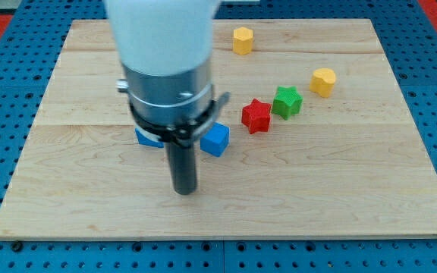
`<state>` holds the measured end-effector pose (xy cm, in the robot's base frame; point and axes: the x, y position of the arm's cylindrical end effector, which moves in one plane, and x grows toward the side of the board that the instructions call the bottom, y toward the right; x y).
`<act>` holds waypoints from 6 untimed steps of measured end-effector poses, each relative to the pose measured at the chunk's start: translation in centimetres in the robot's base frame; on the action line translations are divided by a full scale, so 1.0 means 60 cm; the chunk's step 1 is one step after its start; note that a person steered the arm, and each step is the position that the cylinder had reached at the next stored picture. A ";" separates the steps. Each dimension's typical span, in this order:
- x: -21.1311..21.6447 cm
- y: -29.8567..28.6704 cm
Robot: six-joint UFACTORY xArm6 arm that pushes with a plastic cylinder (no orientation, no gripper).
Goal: Move the blue triangle top right to the red circle
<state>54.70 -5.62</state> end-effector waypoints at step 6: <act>-0.274 -0.097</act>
<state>38.25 -11.44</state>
